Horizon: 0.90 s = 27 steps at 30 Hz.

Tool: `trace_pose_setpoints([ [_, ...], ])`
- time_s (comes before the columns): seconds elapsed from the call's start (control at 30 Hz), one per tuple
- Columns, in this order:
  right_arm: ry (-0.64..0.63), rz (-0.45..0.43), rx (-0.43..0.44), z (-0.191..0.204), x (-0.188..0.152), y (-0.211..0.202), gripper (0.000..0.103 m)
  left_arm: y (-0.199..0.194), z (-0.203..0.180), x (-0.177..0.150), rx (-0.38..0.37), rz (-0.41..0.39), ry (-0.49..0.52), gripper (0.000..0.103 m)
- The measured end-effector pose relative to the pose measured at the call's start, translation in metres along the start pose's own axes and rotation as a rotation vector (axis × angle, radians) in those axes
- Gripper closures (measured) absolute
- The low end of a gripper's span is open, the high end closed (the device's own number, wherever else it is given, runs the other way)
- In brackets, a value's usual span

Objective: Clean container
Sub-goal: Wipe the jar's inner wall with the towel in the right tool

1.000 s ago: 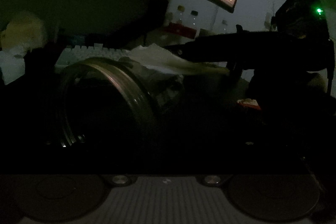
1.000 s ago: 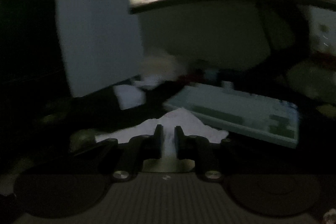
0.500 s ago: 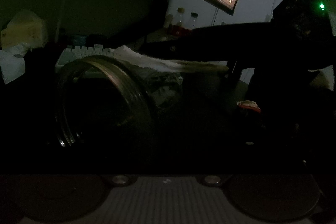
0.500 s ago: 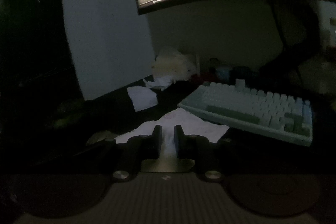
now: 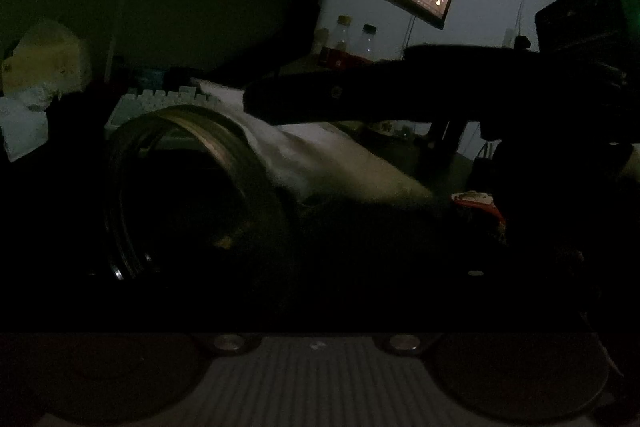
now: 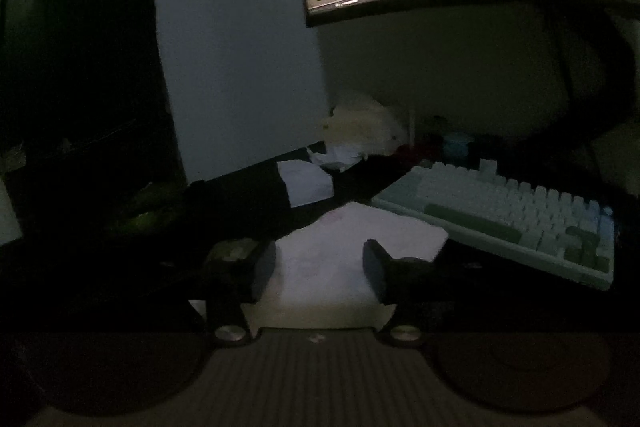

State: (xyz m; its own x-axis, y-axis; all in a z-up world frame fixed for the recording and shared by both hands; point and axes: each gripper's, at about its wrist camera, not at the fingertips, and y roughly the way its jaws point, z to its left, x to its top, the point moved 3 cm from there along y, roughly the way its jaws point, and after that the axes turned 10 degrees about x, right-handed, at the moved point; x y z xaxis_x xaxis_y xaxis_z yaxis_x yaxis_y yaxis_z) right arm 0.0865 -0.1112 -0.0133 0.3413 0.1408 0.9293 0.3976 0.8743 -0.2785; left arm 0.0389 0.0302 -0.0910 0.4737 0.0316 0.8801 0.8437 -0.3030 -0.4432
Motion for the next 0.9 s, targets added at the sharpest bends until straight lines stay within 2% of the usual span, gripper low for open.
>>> trace_pose_setpoints([
  [0.17,0.013,-0.009,0.006,-0.004,0.001,0.004,0.052,-0.001,0.001,0.000,-0.001,-0.002,0.001,0.000],
  [0.23,0.011,-0.015,0.003,-0.004,0.000,0.004,0.066,-0.002,0.000,-0.001,0.002,-0.003,-0.001,0.000],
  [0.3,-0.003,-0.016,-0.002,-0.004,0.000,0.003,0.093,-0.001,-0.014,-0.002,0.029,-0.008,-0.014,0.000],
  [0.37,-0.019,-0.014,-0.033,-0.006,0.000,0.002,0.093,-0.002,-0.014,-0.002,0.029,-0.010,-0.013,0.000],
  [0.5,0.035,-0.017,-0.087,-0.019,0.000,0.001,0.093,-0.002,-0.014,-0.002,0.033,-0.011,-0.011,0.000],
  [0.57,0.039,-0.017,-0.059,-0.013,0.000,0.000,0.093,-0.002,-0.015,-0.002,0.036,-0.010,-0.010,0.000],
  [0.67,0.008,-0.010,0.039,0.003,0.000,0.001,0.093,-0.001,-0.015,-0.001,0.037,-0.009,-0.009,0.000],
  [0.73,-0.003,-0.003,0.059,0.005,0.002,0.002,0.093,-0.001,-0.015,-0.001,0.035,-0.009,-0.012,0.000],
  [0.9,0.069,-0.011,-0.062,-0.022,0.004,0.002,0.093,-0.001,-0.015,0.000,0.036,-0.010,-0.011,0.000],
])
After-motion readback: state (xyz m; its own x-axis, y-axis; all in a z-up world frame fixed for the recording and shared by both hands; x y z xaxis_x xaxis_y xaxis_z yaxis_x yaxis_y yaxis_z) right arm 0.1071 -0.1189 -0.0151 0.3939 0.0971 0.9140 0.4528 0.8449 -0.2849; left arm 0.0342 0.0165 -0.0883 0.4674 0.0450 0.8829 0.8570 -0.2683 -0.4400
